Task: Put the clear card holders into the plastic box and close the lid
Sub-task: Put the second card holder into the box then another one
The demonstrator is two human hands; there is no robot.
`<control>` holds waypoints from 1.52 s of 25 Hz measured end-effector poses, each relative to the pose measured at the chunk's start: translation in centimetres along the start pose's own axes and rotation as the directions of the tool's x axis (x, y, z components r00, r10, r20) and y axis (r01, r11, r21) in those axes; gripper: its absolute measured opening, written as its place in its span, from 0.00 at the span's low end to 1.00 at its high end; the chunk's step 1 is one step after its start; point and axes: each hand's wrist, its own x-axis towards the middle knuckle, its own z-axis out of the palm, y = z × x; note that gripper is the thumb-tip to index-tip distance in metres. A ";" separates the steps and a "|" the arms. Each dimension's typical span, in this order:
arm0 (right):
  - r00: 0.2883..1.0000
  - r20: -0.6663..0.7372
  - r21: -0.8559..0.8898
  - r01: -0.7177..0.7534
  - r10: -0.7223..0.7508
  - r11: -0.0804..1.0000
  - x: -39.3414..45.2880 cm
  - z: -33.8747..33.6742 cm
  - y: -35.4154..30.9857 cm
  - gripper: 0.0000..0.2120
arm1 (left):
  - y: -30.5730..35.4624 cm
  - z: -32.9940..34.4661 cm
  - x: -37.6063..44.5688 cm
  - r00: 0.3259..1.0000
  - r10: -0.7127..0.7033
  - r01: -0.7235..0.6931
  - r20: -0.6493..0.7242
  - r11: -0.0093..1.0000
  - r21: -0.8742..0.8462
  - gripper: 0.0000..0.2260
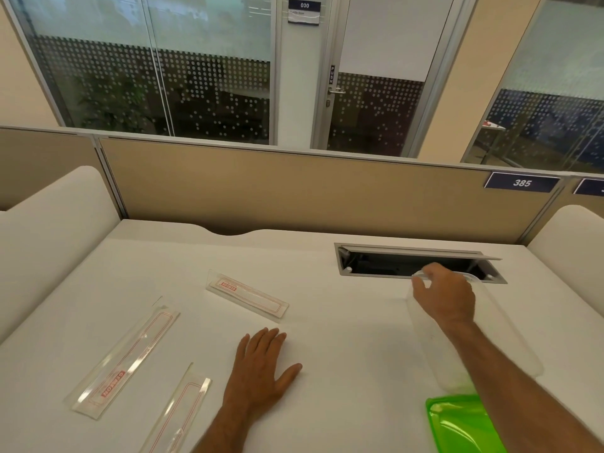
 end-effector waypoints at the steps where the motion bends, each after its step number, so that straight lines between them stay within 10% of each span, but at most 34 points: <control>1: 0.999 -0.007 0.017 0.053 -0.053 0.998 -0.2 0.3 -1.5 0.13 | -0.1 -0.3 0.1 0.999 0.036 -0.036 -0.032 0.999 -0.023 0.28; 8: 0.897 0.333 0.176 0.245 -0.292 0.954 -3.7 5.2 -10.5 0.14 | -3.7 -5.6 5.0 0.978 0.080 -0.088 -0.191 0.995 -0.035 0.23; 16: 0.676 0.647 0.223 0.274 -0.352 0.936 -6.8 12.1 -16.9 0.29 | -10.0 -9.3 10.2 0.986 -0.112 0.083 0.124 0.972 0.221 0.32; 27: 0.724 0.595 0.262 0.235 -0.348 0.936 -6.7 14.8 -17.9 0.10 | -12.5 -8.3 11.3 0.990 -0.112 0.092 0.088 0.974 0.206 0.18; 38: 0.806 0.374 0.266 0.381 -0.459 0.886 -6.3 10.1 -12.5 0.18 | -7.6 -9.8 8.7 0.972 0.194 -0.171 -0.136 0.971 0.168 0.13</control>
